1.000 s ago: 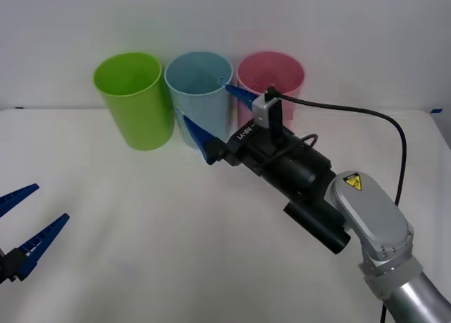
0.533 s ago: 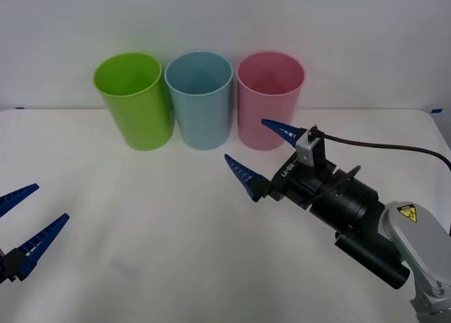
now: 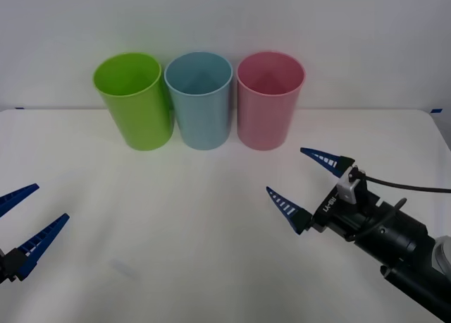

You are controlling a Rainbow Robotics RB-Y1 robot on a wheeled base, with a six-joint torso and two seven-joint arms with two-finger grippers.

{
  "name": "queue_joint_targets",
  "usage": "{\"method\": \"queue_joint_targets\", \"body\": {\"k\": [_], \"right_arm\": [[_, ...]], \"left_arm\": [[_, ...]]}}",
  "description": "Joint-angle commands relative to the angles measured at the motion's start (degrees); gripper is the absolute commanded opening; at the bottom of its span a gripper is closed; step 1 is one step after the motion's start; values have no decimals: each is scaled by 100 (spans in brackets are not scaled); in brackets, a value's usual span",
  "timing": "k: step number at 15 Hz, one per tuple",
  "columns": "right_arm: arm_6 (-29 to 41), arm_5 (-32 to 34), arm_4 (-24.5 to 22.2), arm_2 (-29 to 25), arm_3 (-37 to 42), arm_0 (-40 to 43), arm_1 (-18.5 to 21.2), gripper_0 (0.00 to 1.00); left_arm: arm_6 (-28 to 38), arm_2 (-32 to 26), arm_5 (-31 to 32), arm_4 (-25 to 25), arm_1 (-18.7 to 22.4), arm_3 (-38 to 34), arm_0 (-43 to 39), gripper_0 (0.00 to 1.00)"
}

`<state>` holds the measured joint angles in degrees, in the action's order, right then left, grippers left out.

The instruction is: Grasp the object on the table and drop it into the matching bin: aluminum can to the light blue bin, PET bottle to the pink bin.

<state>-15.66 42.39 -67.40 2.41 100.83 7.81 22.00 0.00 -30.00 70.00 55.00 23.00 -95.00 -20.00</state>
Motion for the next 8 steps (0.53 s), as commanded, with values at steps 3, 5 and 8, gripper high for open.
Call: {"method": "queue_joint_targets", "body": {"k": [3, 5, 8], "right_arm": [[-166, 745, 183, -531, -2, 564, 23, 100], [-122, 1079, 271, -724, -2, 792, 23, 100], [-95, 1492, 394, -979, -2, 1126, 23, 100]], "left_arm": [[0, 0, 0, 0, 0, 0, 0, 100], [0, 0, 0, 0, 0, 0, 0, 100], [0, 0, 0, 0, 0, 0, 0, 100]]}}
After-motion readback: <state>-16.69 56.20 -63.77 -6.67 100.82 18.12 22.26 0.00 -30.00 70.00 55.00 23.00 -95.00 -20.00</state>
